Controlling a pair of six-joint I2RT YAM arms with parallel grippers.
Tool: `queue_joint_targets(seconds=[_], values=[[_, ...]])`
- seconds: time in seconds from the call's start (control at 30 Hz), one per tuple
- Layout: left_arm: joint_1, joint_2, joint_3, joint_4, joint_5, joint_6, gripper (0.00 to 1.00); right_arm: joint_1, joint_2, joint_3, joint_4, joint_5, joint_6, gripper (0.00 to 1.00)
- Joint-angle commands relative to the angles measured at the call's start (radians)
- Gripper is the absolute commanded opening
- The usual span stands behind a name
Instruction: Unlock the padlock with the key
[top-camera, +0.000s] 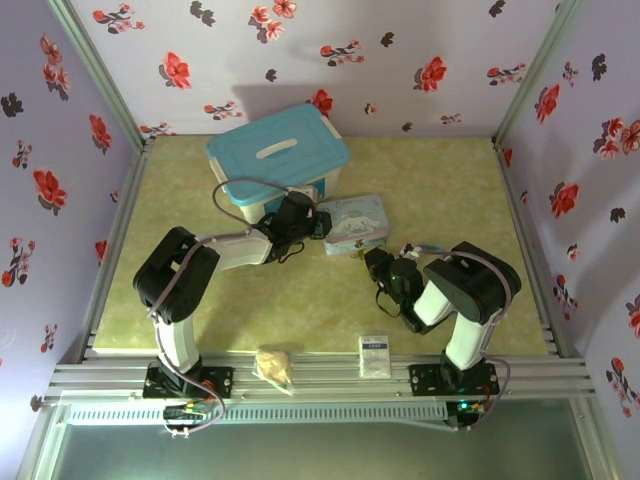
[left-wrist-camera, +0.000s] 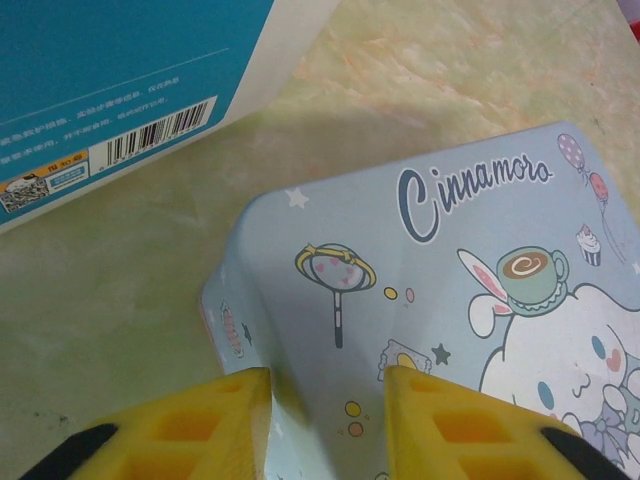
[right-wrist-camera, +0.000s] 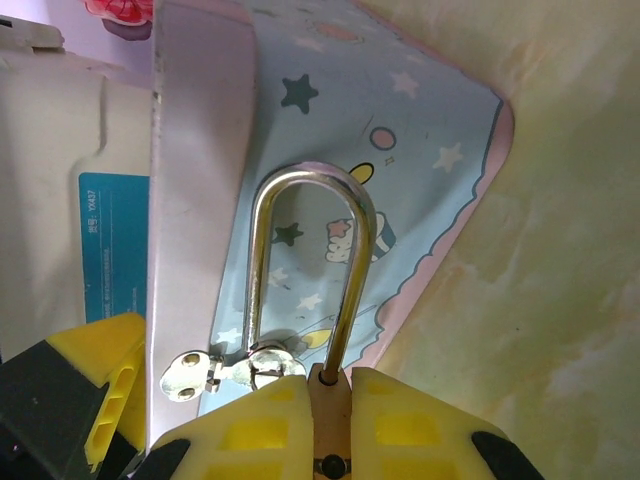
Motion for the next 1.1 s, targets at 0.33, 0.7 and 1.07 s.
queue_joint_targets(seconds=[0.33, 0.7, 1.07], values=[[0.048, -0.006, 0.023, -0.176, -0.003, 0.067, 0.43, -0.002, -0.344, -0.005, -0.479, -0.206, -0.202, 0.0], [0.052, -0.126, 0.059, -0.233, 0.0, 0.095, 0.49, 0.045, -0.448, 0.116, -0.761, -0.372, -0.284, 0.0], [0.052, -0.239, -0.054, -0.232, 0.017, 0.062, 0.5, 0.166, -0.297, 0.128, -0.571, -0.409, -0.192, 0.0]])
